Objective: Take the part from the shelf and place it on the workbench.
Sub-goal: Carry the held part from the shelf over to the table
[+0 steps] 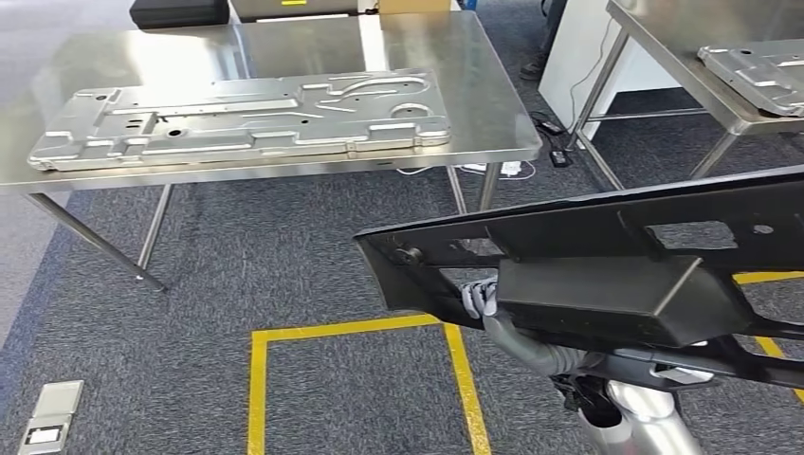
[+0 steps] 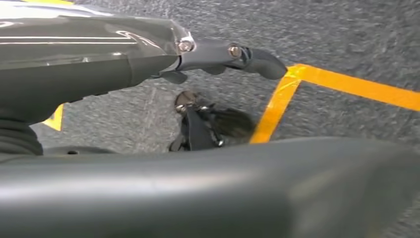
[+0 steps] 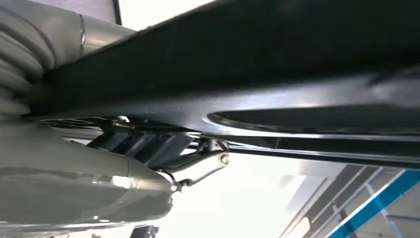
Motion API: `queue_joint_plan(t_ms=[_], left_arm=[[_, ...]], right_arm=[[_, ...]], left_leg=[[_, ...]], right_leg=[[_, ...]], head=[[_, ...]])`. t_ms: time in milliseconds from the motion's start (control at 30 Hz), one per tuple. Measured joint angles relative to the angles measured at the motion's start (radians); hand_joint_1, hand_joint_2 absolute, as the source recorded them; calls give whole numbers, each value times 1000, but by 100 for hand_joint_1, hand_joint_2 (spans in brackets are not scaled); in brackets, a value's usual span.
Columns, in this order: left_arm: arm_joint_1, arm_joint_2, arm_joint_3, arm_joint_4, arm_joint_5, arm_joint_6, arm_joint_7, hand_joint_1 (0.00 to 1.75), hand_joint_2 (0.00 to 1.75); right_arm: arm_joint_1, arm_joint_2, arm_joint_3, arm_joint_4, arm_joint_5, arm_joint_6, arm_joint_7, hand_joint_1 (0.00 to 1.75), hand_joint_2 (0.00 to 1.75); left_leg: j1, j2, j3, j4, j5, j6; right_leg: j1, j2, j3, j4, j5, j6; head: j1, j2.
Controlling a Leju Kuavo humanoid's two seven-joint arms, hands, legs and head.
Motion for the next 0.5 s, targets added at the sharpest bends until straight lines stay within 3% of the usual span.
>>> queue_joint_plan(t_ms=[67, 100, 133, 200, 267, 333, 400, 467, 500], left_arm=[[2, 0, 0, 0, -1, 0, 0, 0, 175], [5, 0, 0, 0, -2, 0, 0, 0, 175], [8, 0, 0, 0, -3, 0, 0, 0, 175], [11, 0, 0, 0, -5, 0, 1, 0, 175], [10, 3, 0, 0, -6, 0, 1, 0, 175], [7, 5, 0, 0, -6, 0, 1, 0, 175], [6, 5, 0, 0, -5, 0, 0, 0, 175], [6, 5, -1, 0, -5, 0, 0, 0, 175], [6, 4, -1, 0, -6, 0, 0, 0, 175]], right_arm=[[-2, -1, 1, 3, 5, -2, -2, 175, 175], [-2, -2, 1, 4, 8, -3, -4, 175, 175], [-2, -3, 2, 6, 10, -5, -6, 175, 175], [-2, -4, 3, 7, 13, -8, -10, 175, 175], [-2, -7, 5, 8, 15, -9, -12, 175, 175], [-1, -9, 7, 8, 18, -9, -13, 175, 175], [-2, -11, 8, 7, 19, -9, -14, 175, 175], [-6, -13, 10, 6, 19, -9, -14, 175, 175], [-7, -16, 10, 5, 19, -10, -15, 175, 175]], left_leg=[[-1, 0, -88, 137, -35, -1], [-3, 0, -122, 177, -32, 1], [-5, 0, -140, 181, -8, 5], [-17, 11, -127, 90, 86, 27], [-37, 48, -103, 0, 148, 57], [-52, 67, -95, -30, 145, 74], [-49, 52, -82, -61, 135, 78], [-36, 32, -60, -91, 132, 79], [-29, 22, -50, -100, 131, 78]], right_leg=[[3, -8, 15, 0, -14, -7], [5, -12, 24, 0, -22, -8], [8, -15, 35, 0, -30, -9], [13, -27, 64, -1, -50, -10], [17, -41, 83, -3, -66, -5], [19, -57, 86, -7, -74, 3], [20, -72, 92, -15, -79, 11], [20, -49, 87, 13, -97, 20], [18, -28, 67, 56, -115, 24]], head=[[0, 0], [0, 0], [0, 0], [0, 0], [0, 0], [-1, 0], [-2, 0], [-1, 0], [-1, 0]])
